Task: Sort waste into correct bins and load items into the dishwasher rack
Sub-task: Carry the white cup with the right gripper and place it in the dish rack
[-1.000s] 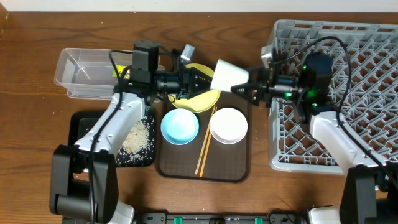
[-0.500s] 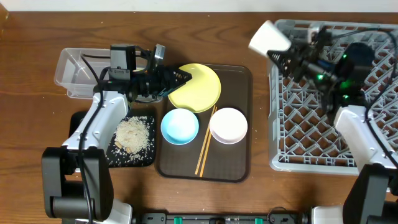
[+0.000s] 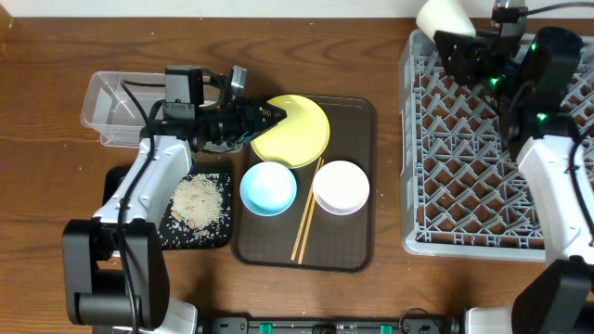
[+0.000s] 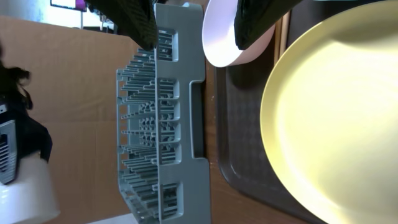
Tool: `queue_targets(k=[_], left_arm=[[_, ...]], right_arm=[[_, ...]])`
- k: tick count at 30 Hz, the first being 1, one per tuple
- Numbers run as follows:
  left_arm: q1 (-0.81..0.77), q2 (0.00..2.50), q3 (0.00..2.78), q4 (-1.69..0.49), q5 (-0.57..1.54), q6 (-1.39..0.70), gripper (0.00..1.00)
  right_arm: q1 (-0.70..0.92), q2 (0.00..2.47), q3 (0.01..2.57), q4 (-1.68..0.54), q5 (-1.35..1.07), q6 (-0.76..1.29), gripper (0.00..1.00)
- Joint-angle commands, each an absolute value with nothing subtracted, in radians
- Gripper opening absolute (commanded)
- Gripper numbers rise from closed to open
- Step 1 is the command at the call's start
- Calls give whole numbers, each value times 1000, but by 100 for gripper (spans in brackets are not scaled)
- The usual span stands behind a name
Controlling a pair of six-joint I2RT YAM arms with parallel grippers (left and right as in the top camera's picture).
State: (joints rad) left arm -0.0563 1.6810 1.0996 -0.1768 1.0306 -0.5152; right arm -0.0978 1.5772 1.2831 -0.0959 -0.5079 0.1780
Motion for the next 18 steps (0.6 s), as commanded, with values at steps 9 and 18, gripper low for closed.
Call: queue_targets(k=[9,18], left_arm=[[-56,1658,1107,-179,911,-477,43],[-56,1565,1108,-291,663,-361,44]], right_arm=[[-110,1560,1551,-715,-149,-17,37],[-113,1560,1590,-1115,-20,-12,38]])
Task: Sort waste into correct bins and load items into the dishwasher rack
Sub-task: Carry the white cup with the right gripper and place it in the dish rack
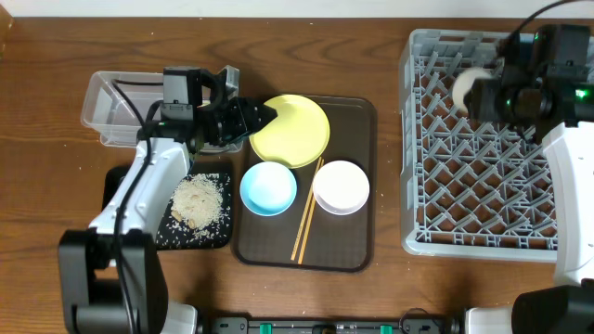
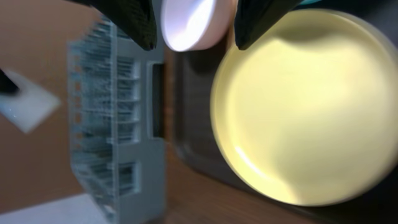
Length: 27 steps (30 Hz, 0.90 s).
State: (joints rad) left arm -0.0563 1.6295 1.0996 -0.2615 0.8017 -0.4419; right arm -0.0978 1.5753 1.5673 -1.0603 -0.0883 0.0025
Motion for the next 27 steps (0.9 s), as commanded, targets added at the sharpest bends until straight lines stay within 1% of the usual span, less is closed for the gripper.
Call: queue_targets(k=[1,3,5,8,10,12,17,27], left_arm=[[-56,1549,1108,-316,628,-345,44],[-56,1507,1108,-387,517,-316,44],[-56,1478,1108,-435,432,-307,45],[-56,1448,1108,-485,358,-307,45],[-56,1438,1107,-502,346,-306,45],[-56,1436,1107,-514,346,-307,45],[-56,1436,1107,-523,346,-307,45],[-56,1436,1107,-523,346,-307,45]], right_arm=[[-113,1560,1590,-1150,0,-4,38],[-115,1560,1590,-1218,81,39,38],[-125,1560,1590,-1255,124,82,39],[-169,1560,1590,-1297,126,139,40],[-205,1560,1589,-1312,119,146,40],[-245,1561,1589,-1331,91,144,44],[-327,1562,1578,-1397,78,146,42],[-390,1562,1439,-1377,77,161,43]])
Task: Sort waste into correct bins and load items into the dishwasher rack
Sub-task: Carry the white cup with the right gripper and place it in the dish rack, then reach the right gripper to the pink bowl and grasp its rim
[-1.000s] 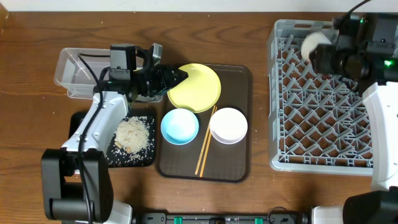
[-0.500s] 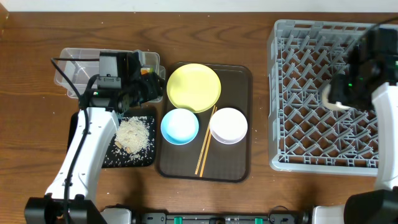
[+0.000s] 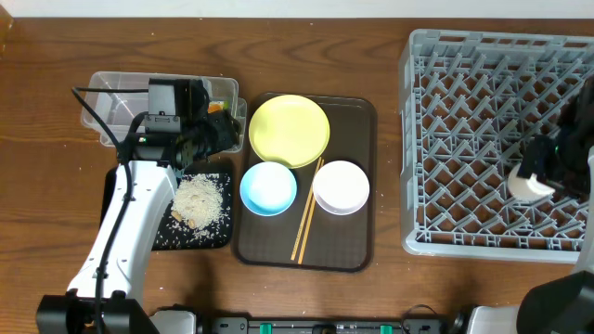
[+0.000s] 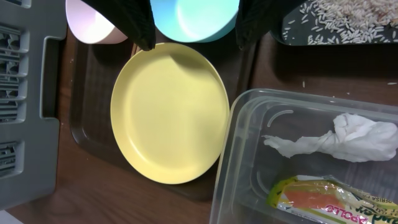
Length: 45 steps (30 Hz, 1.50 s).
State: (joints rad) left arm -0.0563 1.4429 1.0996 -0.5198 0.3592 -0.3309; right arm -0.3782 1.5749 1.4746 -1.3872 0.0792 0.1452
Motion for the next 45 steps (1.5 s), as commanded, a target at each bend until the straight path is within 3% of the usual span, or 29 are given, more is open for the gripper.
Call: queue_targets(k=[1,8,11,12,15,16,18,19,24,34,39,45], left_arm=[[-56,1436,1107,-523,346,-307,45],[-56,1436,1107,-523,346,-307,45],[-56,1436,1107,-523,346,-307,45],[-56,1436,1107,-523,346,-307,45],[-56,1436,1107,-523,346,-307,45],[-56,1436,1107,-523,346,-307,45],[-56,1437,1107,-523,346,-307,45],[-56,1436,1107,-523,346,-307,45],[-56,1436,1107,-524,346,-307,49],[-56,1437,1107,-641,184,-311,57],[-56,1437,1107,-721,109,-311,61],[-56,1437,1106,-752,92,-311,65]], right_arm=[[-390,1562,1425,-1370,77,161,43],[-390,1562,1341,-1301,77,164,47],[-390,1562,1333,-1286,77,164,53],[-390,1562,1333,-1282,77,164,60],[-390,1562,1333,-1275,77,164,66],[-390,1562,1333,-1274,76,164,72],[-390,1562,1333,-1271,76,164,95],[-390,1562,1333,-1268,76,164,99],[-389,1562,1333,-1205,-33,164,99],[-274,1562,1333,-845,-642,39,96],[-94,1564,1333,-781,-596,-44,95],[148,1590,1333,-782,-369,-70,95]])
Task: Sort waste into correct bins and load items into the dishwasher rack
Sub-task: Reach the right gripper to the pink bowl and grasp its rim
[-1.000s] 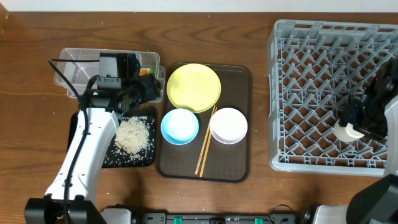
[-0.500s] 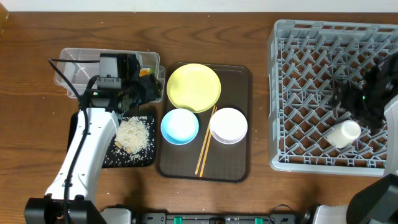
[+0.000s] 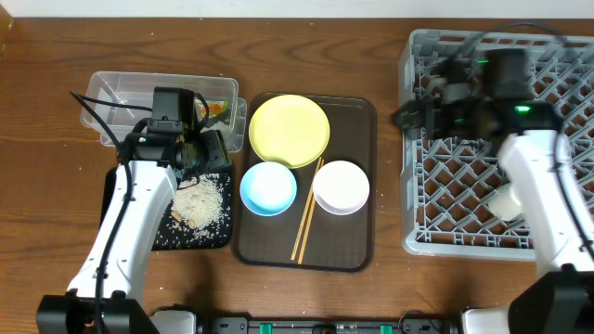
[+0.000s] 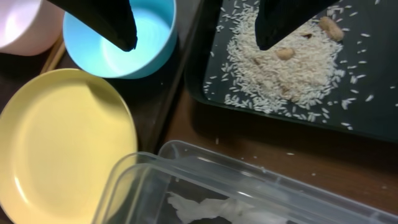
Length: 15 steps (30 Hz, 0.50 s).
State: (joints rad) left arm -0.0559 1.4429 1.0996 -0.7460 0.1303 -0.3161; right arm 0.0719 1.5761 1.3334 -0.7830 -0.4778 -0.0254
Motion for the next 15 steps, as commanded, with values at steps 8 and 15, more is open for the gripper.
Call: queue_targets(k=[8,15], left_arm=[[-56,1437,1105,-752,92,-311,65],[-56,1437,1105,-752,92,-311,65]], right_arm=[[353,1722,1333,-802,-164,-63,68],[406,1874,1333,-823,-150,-57,59]])
